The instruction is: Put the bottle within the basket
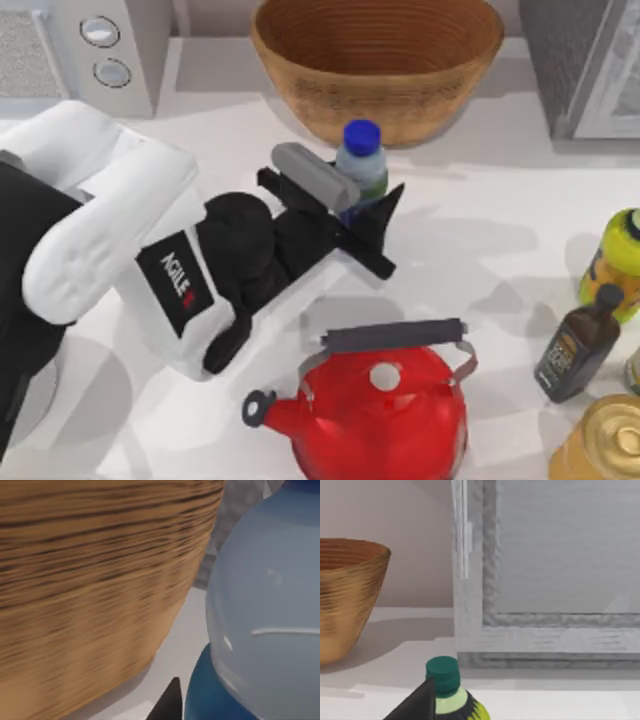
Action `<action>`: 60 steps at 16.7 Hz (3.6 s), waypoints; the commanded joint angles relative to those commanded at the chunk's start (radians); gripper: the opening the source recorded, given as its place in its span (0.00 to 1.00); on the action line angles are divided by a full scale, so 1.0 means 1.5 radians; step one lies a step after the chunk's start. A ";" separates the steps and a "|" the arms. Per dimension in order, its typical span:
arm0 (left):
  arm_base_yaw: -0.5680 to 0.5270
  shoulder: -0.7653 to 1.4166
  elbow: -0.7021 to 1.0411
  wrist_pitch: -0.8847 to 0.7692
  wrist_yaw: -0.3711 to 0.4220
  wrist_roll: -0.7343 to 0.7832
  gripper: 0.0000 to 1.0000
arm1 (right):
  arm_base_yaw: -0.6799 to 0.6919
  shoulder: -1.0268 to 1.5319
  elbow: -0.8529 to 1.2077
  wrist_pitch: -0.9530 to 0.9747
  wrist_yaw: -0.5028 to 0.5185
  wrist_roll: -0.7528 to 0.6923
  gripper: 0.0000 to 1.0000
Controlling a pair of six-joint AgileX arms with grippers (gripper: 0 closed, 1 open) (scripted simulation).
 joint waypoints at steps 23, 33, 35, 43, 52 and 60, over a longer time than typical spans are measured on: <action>0.042 -0.397 -0.339 -0.096 0.081 -0.007 0.00 | 0.000 0.000 0.000 0.000 0.000 0.000 1.00; 0.092 -0.487 -0.389 -0.100 0.086 0.007 0.00 | 0.000 0.000 0.000 0.000 0.000 0.000 1.00; 0.089 -0.480 -0.367 -0.111 0.090 0.008 0.00 | 0.000 0.000 0.000 0.000 0.000 0.000 1.00; 0.093 -0.335 -0.018 -0.329 0.102 0.012 0.00 | 0.000 0.000 0.000 0.000 0.000 0.000 1.00; 0.111 -0.196 0.460 -0.654 0.108 0.018 0.00 | 0.000 0.000 0.000 0.000 0.000 0.000 1.00; 0.111 -0.187 0.519 -0.705 0.108 0.022 0.00 | 0.000 0.000 0.000 0.000 0.000 0.000 1.00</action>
